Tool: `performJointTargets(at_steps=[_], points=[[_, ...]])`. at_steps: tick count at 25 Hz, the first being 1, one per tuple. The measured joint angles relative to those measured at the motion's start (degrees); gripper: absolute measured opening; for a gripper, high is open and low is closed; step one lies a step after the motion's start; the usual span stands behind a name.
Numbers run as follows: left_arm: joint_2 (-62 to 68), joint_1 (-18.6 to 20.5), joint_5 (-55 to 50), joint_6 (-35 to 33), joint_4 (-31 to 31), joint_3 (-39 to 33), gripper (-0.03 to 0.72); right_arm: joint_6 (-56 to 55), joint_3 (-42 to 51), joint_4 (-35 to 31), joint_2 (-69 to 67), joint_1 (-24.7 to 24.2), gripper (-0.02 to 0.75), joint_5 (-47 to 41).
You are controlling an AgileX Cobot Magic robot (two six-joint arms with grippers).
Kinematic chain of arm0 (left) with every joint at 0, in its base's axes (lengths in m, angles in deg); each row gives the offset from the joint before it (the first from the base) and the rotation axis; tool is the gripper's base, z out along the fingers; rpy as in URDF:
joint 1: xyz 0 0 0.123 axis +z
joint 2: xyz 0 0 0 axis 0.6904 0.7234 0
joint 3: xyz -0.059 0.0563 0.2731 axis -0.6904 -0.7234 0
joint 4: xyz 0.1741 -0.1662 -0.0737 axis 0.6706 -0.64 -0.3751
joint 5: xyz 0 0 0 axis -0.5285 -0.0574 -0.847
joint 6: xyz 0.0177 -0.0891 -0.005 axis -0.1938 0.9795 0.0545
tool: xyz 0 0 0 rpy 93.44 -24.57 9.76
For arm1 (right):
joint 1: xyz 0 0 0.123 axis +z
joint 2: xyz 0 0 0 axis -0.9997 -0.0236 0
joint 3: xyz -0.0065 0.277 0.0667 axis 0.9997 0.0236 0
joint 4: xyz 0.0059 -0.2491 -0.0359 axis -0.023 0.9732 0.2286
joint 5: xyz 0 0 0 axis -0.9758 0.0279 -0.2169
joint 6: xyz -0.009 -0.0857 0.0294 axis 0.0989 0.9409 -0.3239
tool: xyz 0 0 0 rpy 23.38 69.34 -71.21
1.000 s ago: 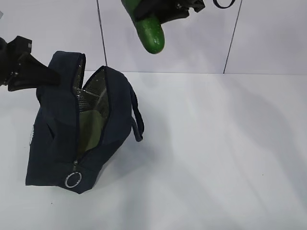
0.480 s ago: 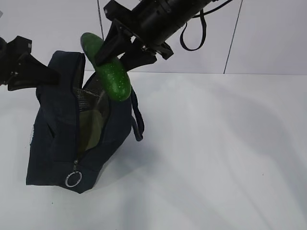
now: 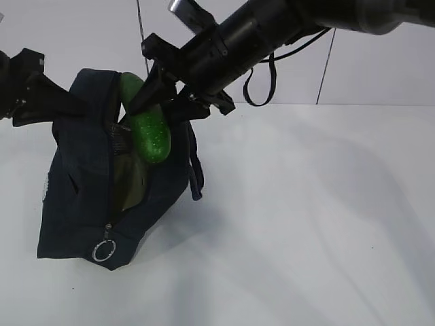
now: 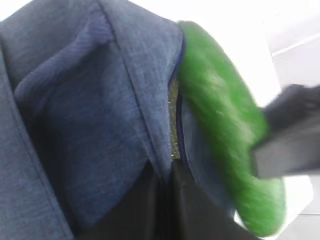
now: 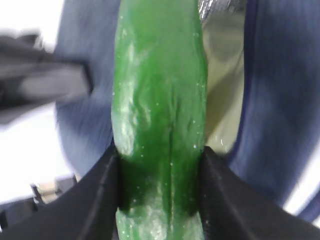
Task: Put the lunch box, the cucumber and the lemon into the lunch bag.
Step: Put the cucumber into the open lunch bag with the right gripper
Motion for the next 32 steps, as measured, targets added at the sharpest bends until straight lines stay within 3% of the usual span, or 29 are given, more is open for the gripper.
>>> performJointTargets(at_steps=[4,10,16,21,26,32], points=[[0.0,0.0,-0.5,-0.5,-0.1,0.0,0.008,2.8,0.0,-5.6,-3.2,0.2,0.350,0.6],[0.0,0.0,-2.2,-0.7,-0.3,0.0,0.008,13.3,0.0,-7.0,-5.9,1.9,0.357,0.6],[0.0,0.1,-2.9,-0.7,-0.3,0.0,0.008,24.9,0.0,-10.3,-6.5,2.0,0.535,0.2],[0.0,0.1,-3.1,-0.9,-0.3,0.0,0.008,26.1,-2.2,-7.9,-6.6,2.0,0.573,-4.3],[0.0,0.1,-2.2,-0.9,-0.3,0.0,0.008,21.5,-9.2,1.5,-6.3,2.0,0.577,-5.8],[0.0,0.1,-1.8,-1.1,0.0,0.0,0.002,7.6,-12.8,26.3,-1.8,1.7,0.574,-6.8]])
